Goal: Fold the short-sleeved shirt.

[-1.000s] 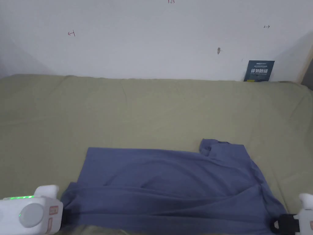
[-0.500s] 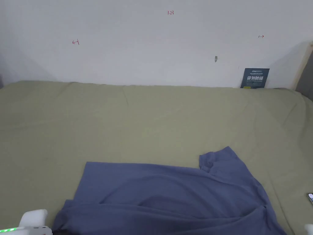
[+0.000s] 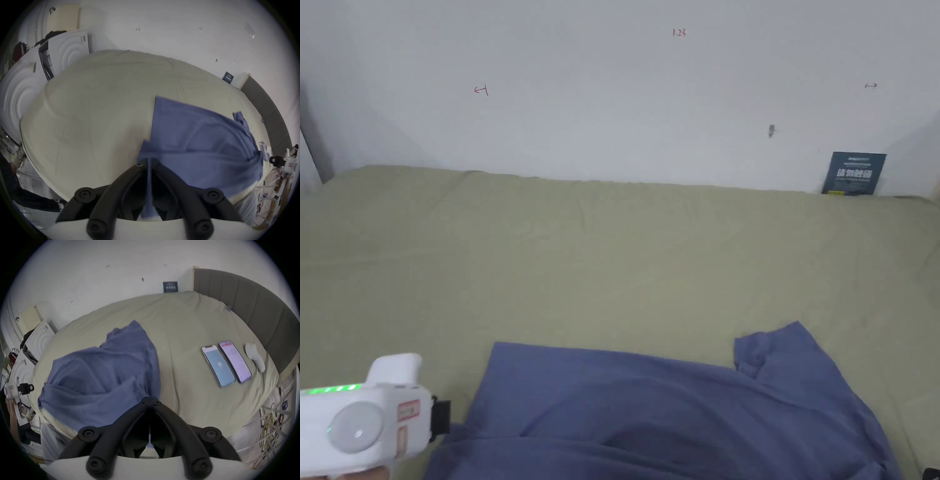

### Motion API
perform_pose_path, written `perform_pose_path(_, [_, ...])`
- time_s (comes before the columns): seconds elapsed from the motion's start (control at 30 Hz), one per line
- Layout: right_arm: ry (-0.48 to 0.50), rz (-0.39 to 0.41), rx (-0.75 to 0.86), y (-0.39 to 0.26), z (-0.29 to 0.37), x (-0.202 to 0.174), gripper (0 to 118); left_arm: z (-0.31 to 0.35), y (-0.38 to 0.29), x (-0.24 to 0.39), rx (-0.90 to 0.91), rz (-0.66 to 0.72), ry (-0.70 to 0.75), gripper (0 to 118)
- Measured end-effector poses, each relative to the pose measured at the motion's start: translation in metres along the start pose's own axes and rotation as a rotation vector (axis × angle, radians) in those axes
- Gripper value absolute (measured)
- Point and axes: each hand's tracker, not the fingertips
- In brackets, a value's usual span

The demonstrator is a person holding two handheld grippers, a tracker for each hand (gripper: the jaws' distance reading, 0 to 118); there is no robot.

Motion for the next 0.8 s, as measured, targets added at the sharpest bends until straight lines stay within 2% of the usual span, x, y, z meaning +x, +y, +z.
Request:
perform_pose_path(0.1, [-0.018,0.049,0.041,0.018,-0.004,-0.019,1,-0.052,0.035,0.001,-0.034,-0.026,-0.023,6])
perform_pose_path(0.13, [-0.02,0.053,0.043,0.024,-0.009,-0.022,1,-0.067,0.047,0.003,-0.012,-0.03,-0.009,25])
perform_pose_path(0.2, [-0.023,0.042,0.033,0.035,-0.019,-0.024,1,-0.077,0.056,0.019,-0.01,-0.053,0.027,108])
perform_pose_path(0.23, [-0.016,0.003,0.017,0.044,-0.034,-0.011,1,-0.095,0.063,0.022,-0.06,-0.075,0.04,117])
perform_pose_path(0.43, [-0.056,-0.007,-0.03,0.062,-0.074,0.006,1,-0.188,0.092,0.012,-0.124,-0.117,0.082,116])
perform_pose_path(0.57, [-0.07,-0.025,-0.053,0.066,-0.09,0.015,1,-0.187,0.079,0.028,-0.161,-0.105,0.093,116])
perform_pose_path(0.63, [-0.083,-0.039,-0.074,0.068,-0.092,0.013,1,-0.208,0.084,0.019,-0.138,-0.124,0.068,112])
perform_pose_path(0.67, [-0.084,-0.036,-0.075,0.069,-0.095,0.013,1,-0.208,0.083,0.02,-0.148,-0.138,0.073,108])
perform_pose_path(0.77, [-0.106,-0.028,-0.081,0.079,-0.104,0.016,1,-0.167,0.076,0.05,-0.135,-0.158,0.077,73])
perform_pose_path(0.8, [-0.104,-0.027,-0.082,0.083,-0.106,0.016,1,-0.16,0.074,0.053,-0.141,-0.166,0.075,52])
